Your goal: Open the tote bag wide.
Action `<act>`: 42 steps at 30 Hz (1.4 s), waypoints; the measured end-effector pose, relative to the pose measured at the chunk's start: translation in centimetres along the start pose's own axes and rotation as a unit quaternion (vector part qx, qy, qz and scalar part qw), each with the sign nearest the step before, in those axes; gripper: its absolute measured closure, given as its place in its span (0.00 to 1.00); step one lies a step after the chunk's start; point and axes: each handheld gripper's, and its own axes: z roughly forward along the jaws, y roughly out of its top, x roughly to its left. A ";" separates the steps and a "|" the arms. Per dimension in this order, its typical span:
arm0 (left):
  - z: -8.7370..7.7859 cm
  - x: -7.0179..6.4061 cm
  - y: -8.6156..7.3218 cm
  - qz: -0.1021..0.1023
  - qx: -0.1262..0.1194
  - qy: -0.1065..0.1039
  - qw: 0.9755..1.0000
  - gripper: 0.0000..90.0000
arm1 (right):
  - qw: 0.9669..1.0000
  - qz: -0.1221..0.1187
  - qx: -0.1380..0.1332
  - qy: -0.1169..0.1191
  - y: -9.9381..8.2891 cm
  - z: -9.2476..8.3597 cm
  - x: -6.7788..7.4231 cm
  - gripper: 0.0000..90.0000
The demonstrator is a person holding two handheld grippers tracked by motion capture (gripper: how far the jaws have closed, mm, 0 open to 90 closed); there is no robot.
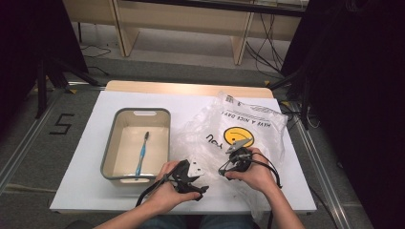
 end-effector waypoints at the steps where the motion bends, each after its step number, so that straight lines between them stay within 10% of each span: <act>1: 0.0 0.0 0.0 0.000 0.000 0.000 1.000 0.33 | 1.000 -0.004 0.008 -0.004 0.0 0.1 0.0 0.40; 17: 0.1 0.0 0.0 0.000 0.003 0.001 1.000 0.34 | 0.999 0.036 0.012 0.021 -0.9 0.4 -0.7 1.00; 32: 1.9 0.2 2.3 0.022 -0.004 0.024 0.999 0.67 | 0.991 0.076 -0.106 -0.022 -0.3 -3.6 -0.8 1.00; 42: 5.9 1.3 3.1 -0.017 0.001 0.062 0.998 0.98 | 0.985 0.089 -0.144 -0.034 -0.1 -5.0 -0.7 1.00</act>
